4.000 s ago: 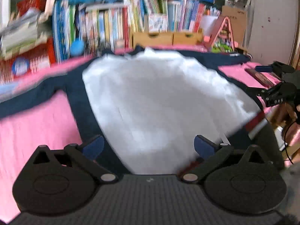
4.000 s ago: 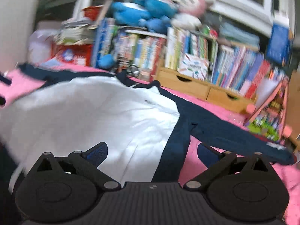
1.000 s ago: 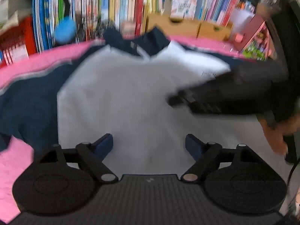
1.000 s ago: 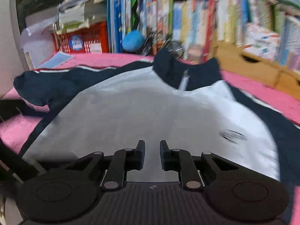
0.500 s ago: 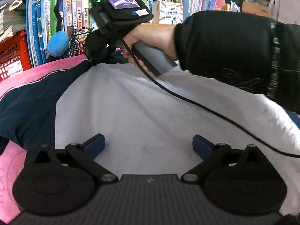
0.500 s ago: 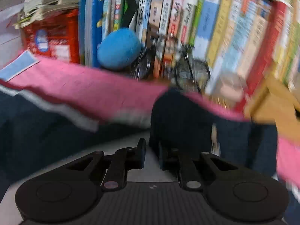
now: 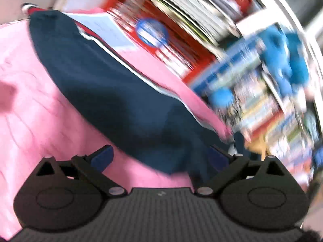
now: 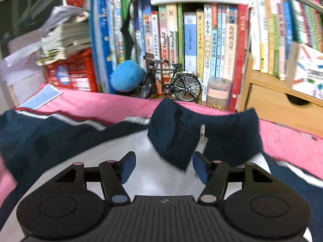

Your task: Fold clothes

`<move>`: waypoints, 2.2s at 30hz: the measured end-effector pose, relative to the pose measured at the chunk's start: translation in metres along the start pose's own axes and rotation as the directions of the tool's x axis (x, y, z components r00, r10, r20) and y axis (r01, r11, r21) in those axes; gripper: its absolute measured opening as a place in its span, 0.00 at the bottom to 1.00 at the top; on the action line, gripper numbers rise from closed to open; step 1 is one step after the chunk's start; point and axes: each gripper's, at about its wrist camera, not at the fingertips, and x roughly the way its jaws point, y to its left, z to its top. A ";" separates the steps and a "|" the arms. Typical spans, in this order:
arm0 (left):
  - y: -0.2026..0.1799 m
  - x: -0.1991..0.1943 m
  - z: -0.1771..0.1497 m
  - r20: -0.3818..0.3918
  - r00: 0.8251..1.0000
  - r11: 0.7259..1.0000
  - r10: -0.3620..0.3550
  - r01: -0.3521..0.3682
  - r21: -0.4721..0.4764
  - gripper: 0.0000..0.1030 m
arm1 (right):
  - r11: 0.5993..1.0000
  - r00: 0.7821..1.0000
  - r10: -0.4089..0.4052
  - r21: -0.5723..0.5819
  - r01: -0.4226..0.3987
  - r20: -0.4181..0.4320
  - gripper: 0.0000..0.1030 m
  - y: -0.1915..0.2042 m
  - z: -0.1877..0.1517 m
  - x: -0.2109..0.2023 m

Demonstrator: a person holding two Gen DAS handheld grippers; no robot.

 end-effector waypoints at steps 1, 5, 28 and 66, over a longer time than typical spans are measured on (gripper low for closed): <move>0.007 0.002 0.009 0.015 1.000 1.000 0.016 -0.015 -0.016 0.97 | 1.000 1.000 0.001 -0.002 -0.001 0.002 0.70 -0.001 -0.007 -0.012; 0.008 0.025 0.043 0.072 0.977 0.979 0.200 -0.202 0.029 0.93 | 1.000 1.000 -0.006 -0.026 0.006 -0.025 0.72 -0.004 -0.026 -0.035; -0.002 0.008 0.084 0.359 0.841 0.784 0.405 -0.522 0.337 0.79 | 0.967 0.983 -0.180 0.178 0.182 -0.028 0.94 -0.077 -0.003 0.016; -0.189 0.130 -0.071 -0.064 0.998 0.650 -0.006 0.053 0.758 0.77 | 0.968 0.983 -0.186 0.171 0.184 -0.005 0.92 -0.093 -0.010 -0.001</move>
